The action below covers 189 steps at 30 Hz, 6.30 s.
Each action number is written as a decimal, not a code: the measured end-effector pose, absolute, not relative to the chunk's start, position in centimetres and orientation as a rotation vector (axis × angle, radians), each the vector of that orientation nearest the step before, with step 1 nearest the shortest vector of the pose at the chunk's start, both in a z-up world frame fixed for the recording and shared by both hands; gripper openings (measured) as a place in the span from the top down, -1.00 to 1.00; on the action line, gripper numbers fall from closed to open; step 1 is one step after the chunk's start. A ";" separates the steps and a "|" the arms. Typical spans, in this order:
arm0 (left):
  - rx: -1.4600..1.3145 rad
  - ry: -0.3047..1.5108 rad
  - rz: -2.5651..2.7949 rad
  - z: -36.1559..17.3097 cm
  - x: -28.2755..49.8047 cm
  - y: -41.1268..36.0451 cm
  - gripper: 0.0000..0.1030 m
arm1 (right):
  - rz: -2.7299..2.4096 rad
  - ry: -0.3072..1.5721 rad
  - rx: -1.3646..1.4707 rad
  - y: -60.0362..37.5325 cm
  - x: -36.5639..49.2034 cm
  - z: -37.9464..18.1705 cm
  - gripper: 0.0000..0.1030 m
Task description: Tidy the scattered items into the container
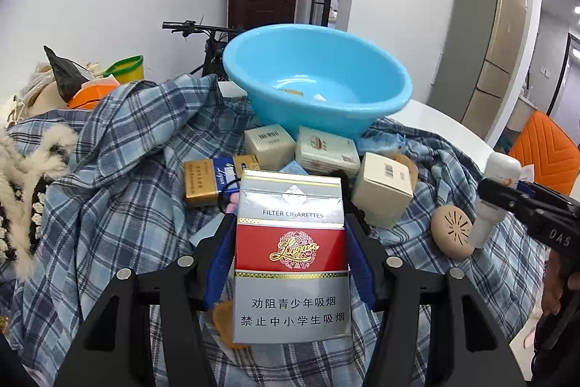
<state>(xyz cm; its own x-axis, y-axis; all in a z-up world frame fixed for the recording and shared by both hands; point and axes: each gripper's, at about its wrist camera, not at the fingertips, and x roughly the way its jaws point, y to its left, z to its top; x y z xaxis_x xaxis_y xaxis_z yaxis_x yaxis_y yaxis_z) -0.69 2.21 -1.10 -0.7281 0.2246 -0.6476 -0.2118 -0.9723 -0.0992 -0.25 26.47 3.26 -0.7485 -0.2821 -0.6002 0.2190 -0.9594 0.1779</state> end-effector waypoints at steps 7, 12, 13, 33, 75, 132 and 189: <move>-1.009 -0.032 2.729 -0.3 -0.5 1.9 -0.16 | -2.727 -0.124 0.928 26.8 0.2 4.2 0.25; -0.997 -0.018 2.723 -0.1 -0.2 2.2 -0.16 | -2.714 -0.108 0.928 26.4 0.4 4.2 0.25; -0.999 -0.016 2.719 -0.2 -0.2 2.3 -0.16 | -2.713 -0.108 0.934 26.3 0.4 4.0 0.25; -0.925 0.028 2.766 2.0 0.1 2.7 -0.16 | -2.690 -0.078 0.826 25.2 1.1 6.3 0.25; -0.492 -0.082 2.932 19.5 -22.5 6.3 -0.16 | -2.840 -0.210 0.477 24.7 -17.6 23.2 0.25; -1.536 -0.107 2.488 1.1 -33.4 9.1 -0.51 | -2.497 -0.064 1.568 23.9 -32.5 6.7 0.26; -0.895 -0.079 2.770 8.1 -28.4 6.0 -1.00 | -2.893 0.075 0.941 24.4 -27.6 11.0 -0.77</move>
<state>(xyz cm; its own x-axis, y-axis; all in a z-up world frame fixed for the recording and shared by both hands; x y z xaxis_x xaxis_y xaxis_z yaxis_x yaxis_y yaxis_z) -28.38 6.03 8.12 -0.7874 0.2326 -0.5709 -0.1997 -0.9724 -0.1206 -27.62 24.36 11.01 -0.8044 -0.0785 -0.5889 0.1089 -0.9939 -0.0162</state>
